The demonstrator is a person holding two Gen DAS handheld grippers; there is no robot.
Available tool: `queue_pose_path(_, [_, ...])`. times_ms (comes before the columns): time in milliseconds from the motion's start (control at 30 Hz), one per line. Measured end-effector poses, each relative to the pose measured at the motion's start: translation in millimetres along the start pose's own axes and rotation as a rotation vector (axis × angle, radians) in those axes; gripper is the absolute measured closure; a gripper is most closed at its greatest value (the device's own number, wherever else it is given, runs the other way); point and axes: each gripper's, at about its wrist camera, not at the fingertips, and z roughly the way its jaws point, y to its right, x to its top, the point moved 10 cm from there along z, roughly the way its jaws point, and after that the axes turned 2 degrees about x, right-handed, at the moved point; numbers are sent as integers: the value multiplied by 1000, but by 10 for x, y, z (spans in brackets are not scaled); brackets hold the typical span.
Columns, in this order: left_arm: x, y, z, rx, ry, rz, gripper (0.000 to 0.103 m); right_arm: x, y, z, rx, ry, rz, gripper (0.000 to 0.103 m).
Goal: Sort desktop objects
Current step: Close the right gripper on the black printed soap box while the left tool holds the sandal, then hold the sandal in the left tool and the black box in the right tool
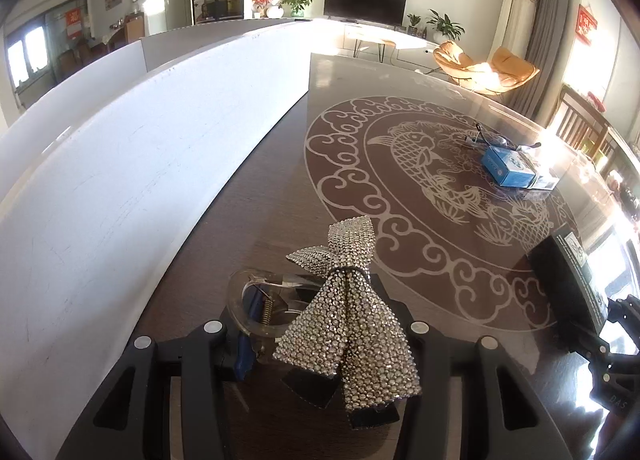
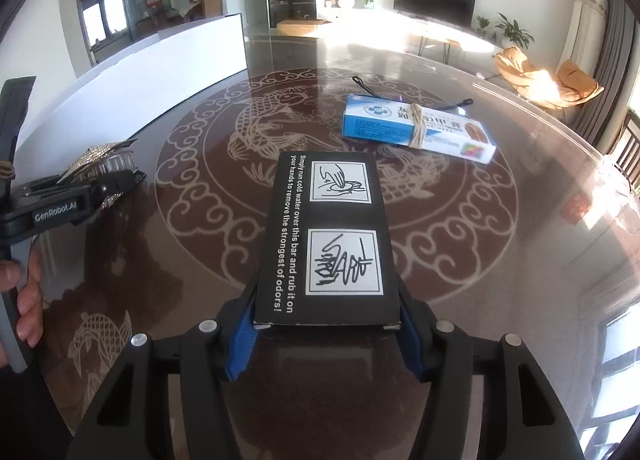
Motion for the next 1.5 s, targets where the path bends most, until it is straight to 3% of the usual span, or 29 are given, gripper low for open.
queue_pose_path(200, [-3,26,13,0,-1,14,55,-167,57,-105,-17,8,16,41])
queue_pose_path(367, [-7,31,18,2,-2,15,55,-194,-32,-50,-9,-10,-5,18])
queue_pose_path(433, [-11,35,22,11,-3,22,54,-210,-43,-47,-10,-14,-9,15])
queue_pose_path(467, [-12,43,22,15,-4,27,52,-213,-38,-43,-8,-16,-5,14])
queue_pose_path(533, [-21,34,45,37,-15,33,28,-224,-19,-23,-6,-25,6,8])
queue_pose_path(667, [-23,-9,78,50,-29,19,22,-237,-41,-1,-3,-35,-1,1])
queue_pose_path(733, [-32,5,103,49,-38,29,14,-240,-45,5,-1,-38,-4,0])
queue_pose_path(1067, [-47,38,122,44,-50,40,5,-238,-45,6,-2,-38,-3,0])
queue_pose_path(1500, [-49,39,120,45,-50,41,5,-238,-43,5,-2,-38,-3,0])
